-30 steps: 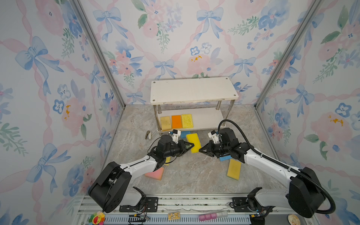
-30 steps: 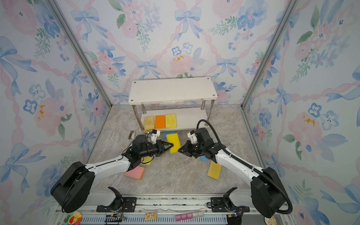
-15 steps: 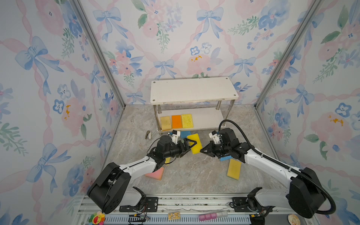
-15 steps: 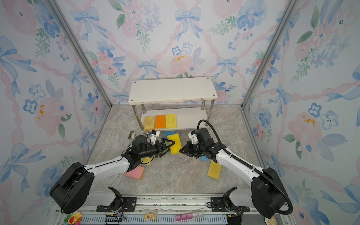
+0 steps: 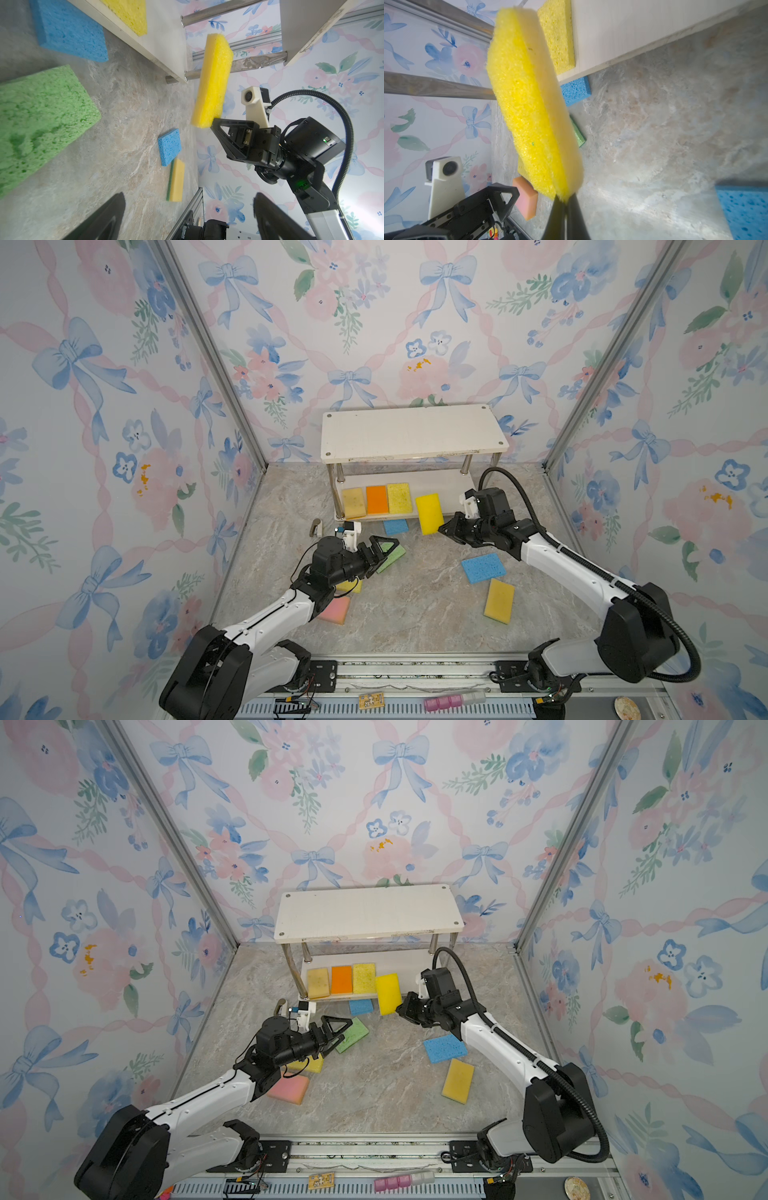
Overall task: Place and organize the cleaning sponges onto the shelf
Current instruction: 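Carry the bright yellow sponge to the lower shelf beside the yellow sponge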
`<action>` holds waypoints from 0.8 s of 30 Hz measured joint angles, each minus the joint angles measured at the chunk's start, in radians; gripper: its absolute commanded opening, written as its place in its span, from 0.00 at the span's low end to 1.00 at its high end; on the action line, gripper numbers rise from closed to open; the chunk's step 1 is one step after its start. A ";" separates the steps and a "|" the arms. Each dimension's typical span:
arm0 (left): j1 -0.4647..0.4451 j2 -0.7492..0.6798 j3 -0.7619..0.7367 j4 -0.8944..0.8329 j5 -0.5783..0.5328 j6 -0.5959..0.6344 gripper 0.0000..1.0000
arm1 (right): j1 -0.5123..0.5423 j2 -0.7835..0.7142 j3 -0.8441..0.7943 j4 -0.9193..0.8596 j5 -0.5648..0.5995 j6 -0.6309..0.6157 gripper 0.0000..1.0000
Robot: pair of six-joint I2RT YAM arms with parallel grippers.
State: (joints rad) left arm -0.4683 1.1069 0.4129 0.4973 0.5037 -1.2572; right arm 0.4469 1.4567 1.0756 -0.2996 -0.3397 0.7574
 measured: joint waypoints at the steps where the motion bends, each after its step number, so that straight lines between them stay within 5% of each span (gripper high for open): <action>1: 0.005 -0.007 0.000 -0.008 0.002 0.001 0.98 | -0.004 0.020 0.014 0.000 0.007 -0.008 0.00; 24: 0.147 -0.121 0.000 -0.256 0.072 0.098 0.98 | -0.016 0.344 0.235 0.083 0.079 -0.051 0.00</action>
State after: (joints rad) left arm -0.3210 0.9859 0.4133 0.2409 0.5762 -1.1595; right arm 0.4305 1.8008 1.3109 -0.2169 -0.2607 0.7063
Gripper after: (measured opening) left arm 0.979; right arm 0.046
